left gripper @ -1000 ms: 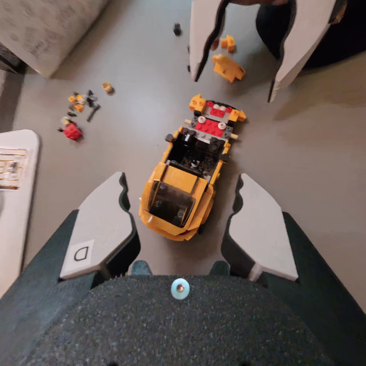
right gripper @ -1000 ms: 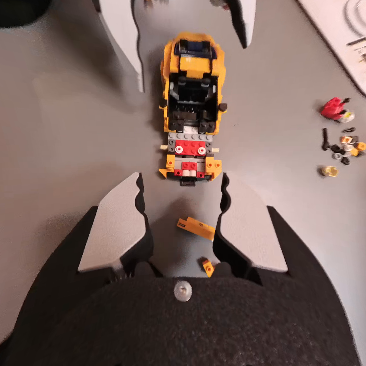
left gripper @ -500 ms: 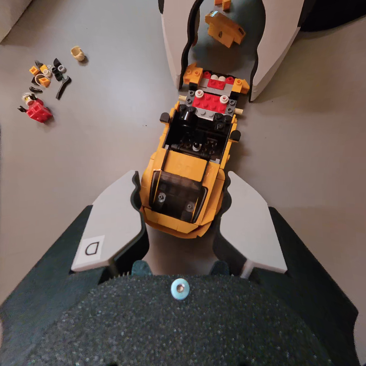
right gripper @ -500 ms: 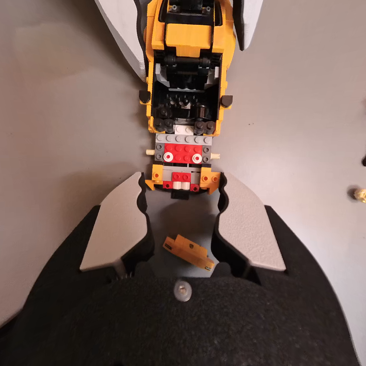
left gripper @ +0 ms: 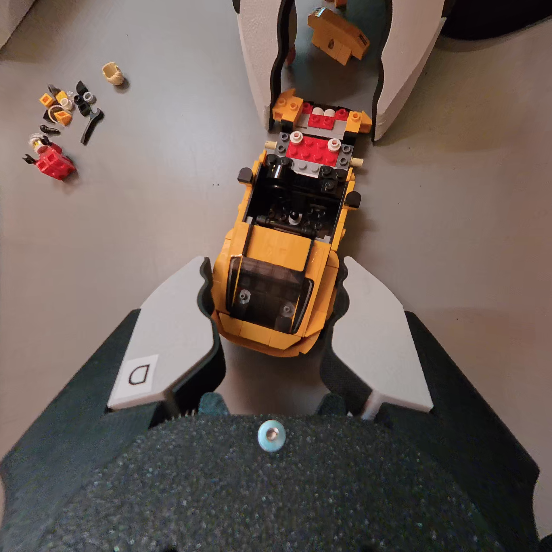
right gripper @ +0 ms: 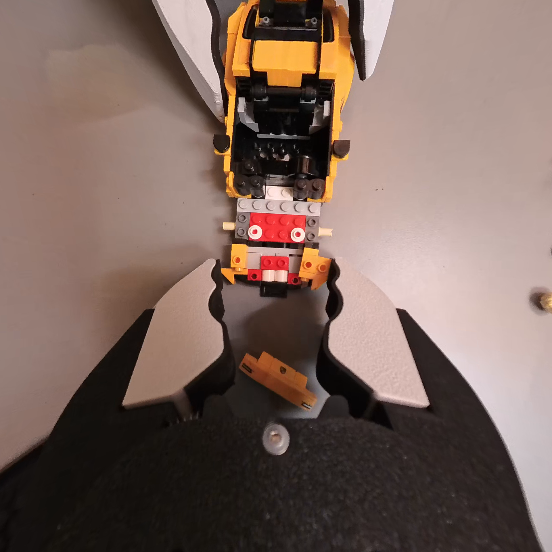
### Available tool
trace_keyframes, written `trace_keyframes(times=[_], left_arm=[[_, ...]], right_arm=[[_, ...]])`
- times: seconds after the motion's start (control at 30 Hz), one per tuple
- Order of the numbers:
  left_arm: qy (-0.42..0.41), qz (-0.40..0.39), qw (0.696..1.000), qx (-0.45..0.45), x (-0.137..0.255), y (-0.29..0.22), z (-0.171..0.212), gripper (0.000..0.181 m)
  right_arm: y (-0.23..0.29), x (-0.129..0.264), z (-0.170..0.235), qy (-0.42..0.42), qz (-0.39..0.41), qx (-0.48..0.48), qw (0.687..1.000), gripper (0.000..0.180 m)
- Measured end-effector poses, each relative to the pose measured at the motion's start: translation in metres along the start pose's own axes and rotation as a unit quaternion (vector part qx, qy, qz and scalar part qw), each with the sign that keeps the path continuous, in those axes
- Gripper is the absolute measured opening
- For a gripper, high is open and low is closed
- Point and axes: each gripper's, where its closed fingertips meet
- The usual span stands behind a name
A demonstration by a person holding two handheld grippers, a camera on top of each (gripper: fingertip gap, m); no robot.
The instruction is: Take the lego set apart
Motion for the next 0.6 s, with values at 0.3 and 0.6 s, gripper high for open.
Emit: trace_keyframes(times=[0.3,0.6], left_arm=[[-0.003,-0.001,1.0,0.001,-0.001,-0.001,-0.001,0.079],[0.013,-0.01,1.0,0.008,0.008,0.005,0.009,0.079]], right_arm=[[0.001,0.001,0.002,0.001,0.002,0.001,1.0,0.068],[-0.004,0.013,0.014,0.018,0.012,-0.008,1.0,0.067]])
Point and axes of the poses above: each gripper's, where its closed fingertips meet, x back along the fingers, z out of its underside, y = z × x across the jaws, and after that the axes turned 9 degrees about -y, right-handed
